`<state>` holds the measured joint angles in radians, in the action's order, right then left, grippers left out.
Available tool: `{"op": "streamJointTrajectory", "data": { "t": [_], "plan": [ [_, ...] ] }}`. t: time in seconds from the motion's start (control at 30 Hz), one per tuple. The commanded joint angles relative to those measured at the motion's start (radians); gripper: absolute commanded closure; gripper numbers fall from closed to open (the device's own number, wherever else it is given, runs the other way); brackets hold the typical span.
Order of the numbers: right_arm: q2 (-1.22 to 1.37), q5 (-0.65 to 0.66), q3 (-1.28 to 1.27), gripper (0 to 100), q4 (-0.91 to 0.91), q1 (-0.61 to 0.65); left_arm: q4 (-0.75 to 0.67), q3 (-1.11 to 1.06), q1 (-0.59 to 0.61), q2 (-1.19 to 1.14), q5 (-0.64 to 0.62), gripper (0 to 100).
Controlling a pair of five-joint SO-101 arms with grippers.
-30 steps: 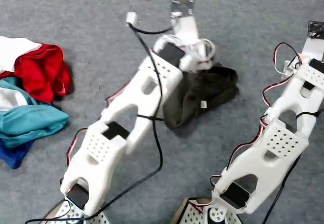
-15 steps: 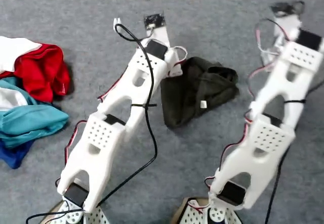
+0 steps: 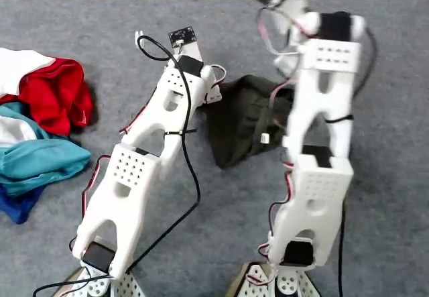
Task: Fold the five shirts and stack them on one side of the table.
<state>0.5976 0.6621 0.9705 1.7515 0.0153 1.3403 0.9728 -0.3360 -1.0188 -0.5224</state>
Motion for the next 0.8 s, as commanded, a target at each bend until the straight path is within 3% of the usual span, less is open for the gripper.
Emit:
{"op": "streamJointTrajectory", "data": {
  "t": [0.0,0.17,0.4,0.53,0.77],
  "plan": [
    [-0.010,0.009,-0.012,99.4,-0.018,0.050,0.006,0.049,0.023,0.019,-0.005,98],
    [0.130,-0.008,-0.001,99.4,-0.029,0.004,0.006,0.049,0.023,0.019,-0.005,98],
    [0.292,-0.018,0.039,99.4,-0.199,-0.142,0.003,0.049,0.021,0.012,-0.005,98],
    [0.375,-0.092,0.142,99.4,-0.313,-0.208,0.000,0.049,0.018,0.012,-0.005,98],
    [0.461,-0.112,0.450,99.4,-0.371,-0.196,0.000,0.049,0.015,0.012,-0.005,98]
  ]
}}
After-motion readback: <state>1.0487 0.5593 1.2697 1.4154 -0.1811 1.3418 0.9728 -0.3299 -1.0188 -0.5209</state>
